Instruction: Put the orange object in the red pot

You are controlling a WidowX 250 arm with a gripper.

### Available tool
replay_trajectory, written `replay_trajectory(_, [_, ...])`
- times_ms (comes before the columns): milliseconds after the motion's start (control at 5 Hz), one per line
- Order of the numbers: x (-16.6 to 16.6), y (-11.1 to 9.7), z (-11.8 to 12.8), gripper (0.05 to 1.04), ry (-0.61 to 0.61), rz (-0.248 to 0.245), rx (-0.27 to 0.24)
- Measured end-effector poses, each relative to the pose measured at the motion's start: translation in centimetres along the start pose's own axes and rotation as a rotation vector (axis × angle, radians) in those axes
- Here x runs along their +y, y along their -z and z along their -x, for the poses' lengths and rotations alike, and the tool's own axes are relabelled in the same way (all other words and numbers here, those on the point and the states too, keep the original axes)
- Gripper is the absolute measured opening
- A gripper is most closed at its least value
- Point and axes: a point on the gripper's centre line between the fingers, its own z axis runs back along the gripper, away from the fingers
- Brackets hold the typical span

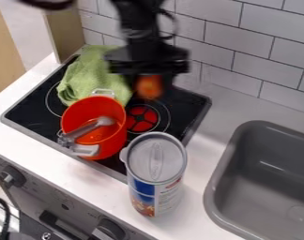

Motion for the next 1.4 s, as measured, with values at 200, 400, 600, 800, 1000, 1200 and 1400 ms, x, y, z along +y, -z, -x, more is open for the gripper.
replay_trajectory(200, [3.7, -0.8, 0.0, 0.616, 0.054, -0.001, 0.029])
replay_trajectory(400, [6.7, -0.8, 0.0, 0.616, 0.079, 0.024, 0.103])
replay_trajectory(600, [7.3, -0.4, 1.1, 0.616, 0.137, 0.032, 0.135])
replay_trajectory(800, [7.1, -0.1, 2.2, 0.616, 0.162, 0.048, 0.165])
replay_trajectory(1000, [6.4, 0.1, 2.7, 0.616, 0.148, 0.06, 0.189])
replay_trajectory(1200, [5.5, 0.7, 3.2, 0.669, 0.123, 0.064, 0.211])
replay_trajectory(1400, [5.3, 1.0, 3.0, 0.947, 0.107, 0.062, 0.193])
